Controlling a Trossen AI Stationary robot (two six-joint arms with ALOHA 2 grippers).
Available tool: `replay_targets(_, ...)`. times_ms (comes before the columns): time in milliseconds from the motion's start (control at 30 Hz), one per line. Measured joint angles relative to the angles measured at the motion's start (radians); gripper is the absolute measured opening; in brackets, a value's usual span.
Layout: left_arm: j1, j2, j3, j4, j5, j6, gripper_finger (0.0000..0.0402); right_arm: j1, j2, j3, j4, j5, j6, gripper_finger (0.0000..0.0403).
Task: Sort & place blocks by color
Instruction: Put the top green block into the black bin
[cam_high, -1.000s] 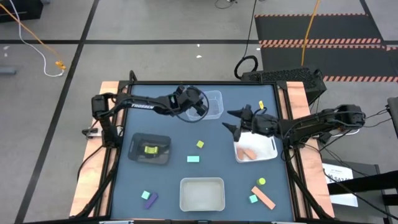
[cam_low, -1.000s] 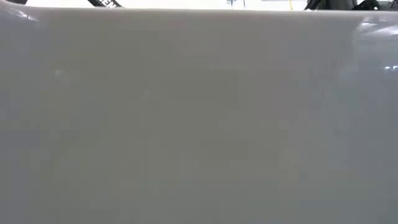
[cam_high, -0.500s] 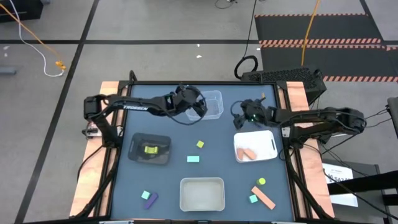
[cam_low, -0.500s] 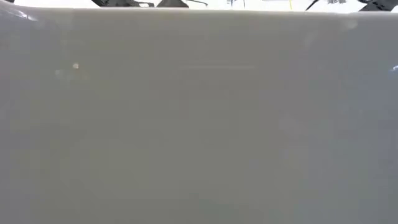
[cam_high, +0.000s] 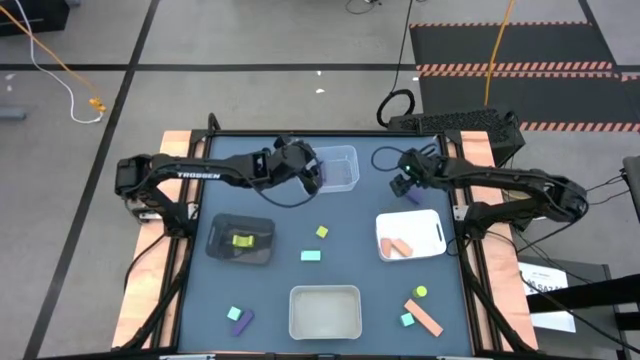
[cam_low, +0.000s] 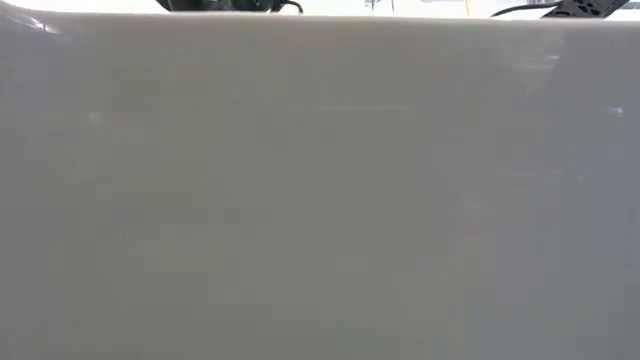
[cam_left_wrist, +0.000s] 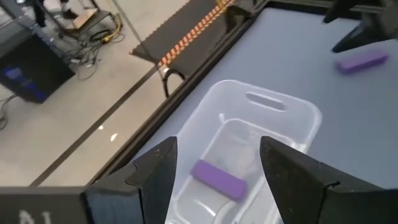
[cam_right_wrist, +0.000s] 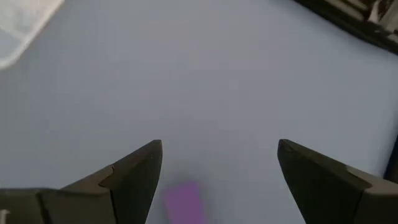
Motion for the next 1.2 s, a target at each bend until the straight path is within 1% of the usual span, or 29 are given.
replay_targets(167, 0.038, 0.0, 0.0, -0.023, 0.0, 0.019, 0.0232, -0.03, 0.0, 0.0, 0.081, 0.001, 0.046, 0.0308)
replay_targets(267, 0.042, 0.0, 0.0, -0.077, 0.044, 0.013, 0.0232, -0.031, 0.0, 0.0, 0.1, 0.0, 0.052, 0.0308)
replay_targets(333, 0.029, 0.0, 0.0, -0.118, 0.11, 0.018, 0.0232, -0.03, 0.0, 0.0, 0.104, 0.0, 0.05, 0.0308)
replay_targets(467, -0.023, 0.004, 0.0, -0.18, 0.276, 0.071, 0.0232, -0.016, 0.0, 0.0, 0.103, -0.006, 0.035, 0.0308)
replay_targets(633, -0.11, 0.008, -0.002, -0.212, 0.384, 0.125, 0.0232, -0.009, 0.0, 0.0, 0.103, -0.031, -0.003, 0.0308)
replay_targets(733, -0.16, 0.008, -0.028, -0.189, 0.456, 0.163, 0.0232, -0.009, 0.0, 0.0, 0.104, -0.03, -0.015, 0.0308)
replay_targets(933, -0.214, 0.008, -0.103, -0.075, 0.461, 0.253, 0.0232, -0.009, 0.0, 0.0, 0.104, -0.031, -0.034, 0.0308)
replay_targets(1000, -0.219, 0.008, -0.134, -0.018, 0.464, 0.255, 0.0232, -0.009, 0.0, 0.0, 0.104, -0.031, -0.034, 0.0308)
replay_targets(1200, -0.221, 0.008, -0.246, 0.189, 0.521, 0.249, 0.0232, -0.009, 0.0, 0.0, 0.123, -0.031, -0.053, 0.0308)
